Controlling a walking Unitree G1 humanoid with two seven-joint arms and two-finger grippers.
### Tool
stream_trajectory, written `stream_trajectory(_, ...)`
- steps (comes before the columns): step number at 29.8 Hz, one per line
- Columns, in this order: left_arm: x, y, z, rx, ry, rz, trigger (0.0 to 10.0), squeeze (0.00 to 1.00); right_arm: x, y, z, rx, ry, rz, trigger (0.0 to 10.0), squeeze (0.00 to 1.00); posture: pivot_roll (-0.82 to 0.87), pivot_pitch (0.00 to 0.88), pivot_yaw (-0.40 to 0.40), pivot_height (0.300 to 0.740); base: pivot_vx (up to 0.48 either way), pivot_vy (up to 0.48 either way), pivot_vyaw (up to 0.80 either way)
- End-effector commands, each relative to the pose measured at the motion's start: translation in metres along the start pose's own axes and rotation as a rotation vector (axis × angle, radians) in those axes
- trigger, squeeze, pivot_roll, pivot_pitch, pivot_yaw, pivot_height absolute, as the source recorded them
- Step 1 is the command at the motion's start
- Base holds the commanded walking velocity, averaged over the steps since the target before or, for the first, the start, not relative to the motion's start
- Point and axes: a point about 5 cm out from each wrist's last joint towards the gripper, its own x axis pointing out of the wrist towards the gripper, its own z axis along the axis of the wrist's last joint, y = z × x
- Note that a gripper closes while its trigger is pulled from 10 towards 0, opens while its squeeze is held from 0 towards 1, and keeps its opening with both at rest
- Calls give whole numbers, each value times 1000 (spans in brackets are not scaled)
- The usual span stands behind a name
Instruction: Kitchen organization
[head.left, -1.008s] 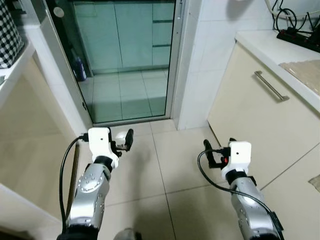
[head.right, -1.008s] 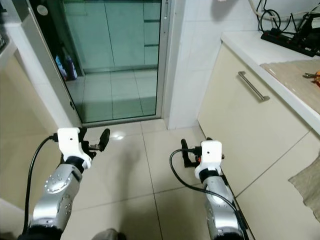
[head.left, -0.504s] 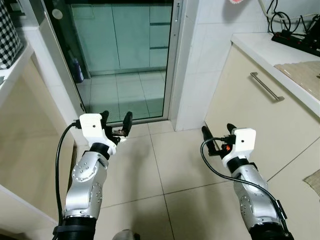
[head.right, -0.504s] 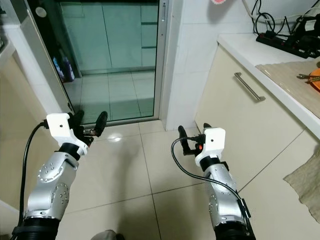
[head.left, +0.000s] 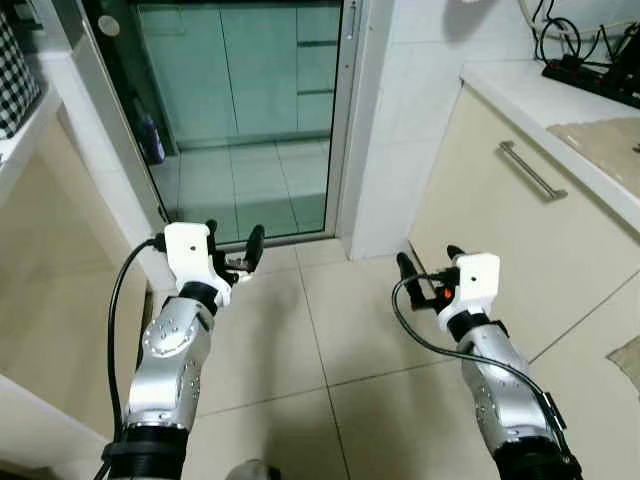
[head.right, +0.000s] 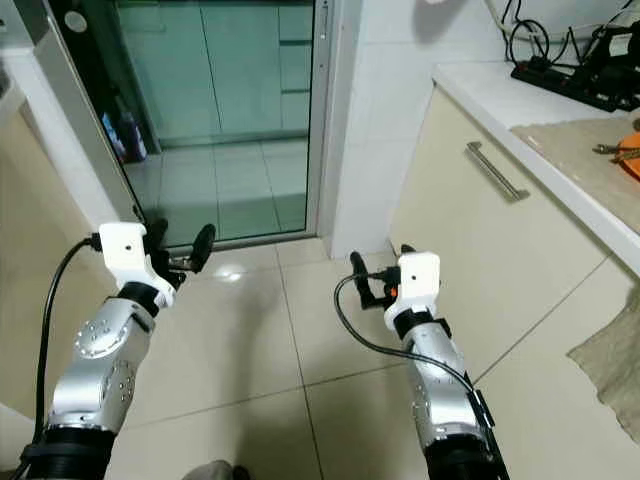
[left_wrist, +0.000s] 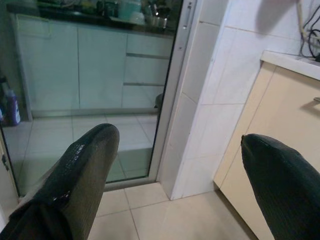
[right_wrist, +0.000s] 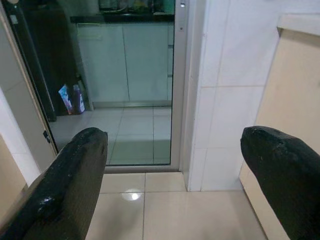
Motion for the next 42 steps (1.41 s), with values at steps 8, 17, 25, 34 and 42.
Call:
stream_trajectory(8, 5, -2, 2, -3, 0, 18, 10000, 0, 0, 4, -5, -50, 19, 22, 10000, 0, 3, 0, 3, 740, 384, 288, 0)
stream_trajectory(17, 6, -4, -1, 20, 11, -2, 10000, 0, 1, 7, -10, -35, 44, 29, 10000, 0, 7, 0, 6, 740, 438, 99, -716)
stream_trajectory(25, 6, -6, -6, 46, 44, -17, 10000, 0, 0, 8, -15, -26, 64, 25, 10000, 0, 7, 0, 11, 740, 480, 0, -773)
stream_trajectory(34, 5, -7, -7, 55, 49, -29, 10000, 0, -1, 9, -17, -21, 74, 22, 10000, 0, 8, 0, 12, 740, 0, 0, -760)
stream_trajectory(42, 4, -6, -9, 59, 53, -30, 10000, 0, -2, 8, -19, -18, 82, 16, 10000, 0, 11, 0, 12, 740, 0, 0, -745)
